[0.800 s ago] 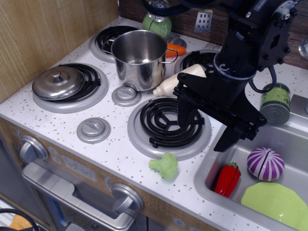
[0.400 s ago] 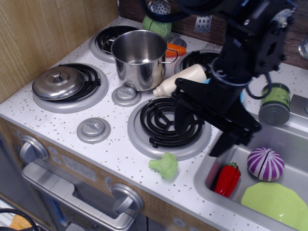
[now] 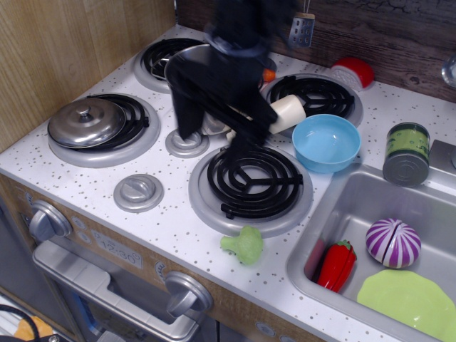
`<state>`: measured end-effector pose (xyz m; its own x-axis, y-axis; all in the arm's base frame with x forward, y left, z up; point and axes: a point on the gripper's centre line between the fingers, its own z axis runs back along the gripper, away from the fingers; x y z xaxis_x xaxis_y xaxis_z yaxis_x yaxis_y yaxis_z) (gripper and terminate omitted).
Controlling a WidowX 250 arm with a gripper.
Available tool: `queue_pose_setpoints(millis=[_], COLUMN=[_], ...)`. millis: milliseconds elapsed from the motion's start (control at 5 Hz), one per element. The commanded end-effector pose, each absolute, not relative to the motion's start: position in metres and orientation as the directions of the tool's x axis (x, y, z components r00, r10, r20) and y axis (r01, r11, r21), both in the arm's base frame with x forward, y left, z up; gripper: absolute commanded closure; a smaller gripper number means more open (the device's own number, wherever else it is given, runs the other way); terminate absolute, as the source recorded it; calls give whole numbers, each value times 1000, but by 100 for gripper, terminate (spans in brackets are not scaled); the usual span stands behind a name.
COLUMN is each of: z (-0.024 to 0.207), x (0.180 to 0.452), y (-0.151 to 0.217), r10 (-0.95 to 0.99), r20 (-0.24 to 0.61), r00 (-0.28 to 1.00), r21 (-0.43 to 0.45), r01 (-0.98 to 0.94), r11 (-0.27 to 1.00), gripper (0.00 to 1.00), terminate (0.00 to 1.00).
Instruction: Put lid on pot or pan
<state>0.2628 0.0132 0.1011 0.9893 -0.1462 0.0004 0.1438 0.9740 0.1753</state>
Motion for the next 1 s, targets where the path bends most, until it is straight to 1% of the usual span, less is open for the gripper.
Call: queue_pose_setpoints(millis=[0, 200, 400, 600, 800], z=[120, 109, 100, 89, 79], x=[273, 278, 281, 283, 281], y=[75, 116, 140, 161, 169], r10=[-195, -235, -264, -295, -297], r20=[82, 119, 150, 172, 179], r00=[977, 965, 953, 940, 938], r21=[227, 226, 227, 224, 221], r01=[172, 204, 226, 255, 256], r11=[959, 952, 947, 941, 941], gripper=[0, 0, 0, 0, 0], terminate=[0, 0, 0, 0, 0])
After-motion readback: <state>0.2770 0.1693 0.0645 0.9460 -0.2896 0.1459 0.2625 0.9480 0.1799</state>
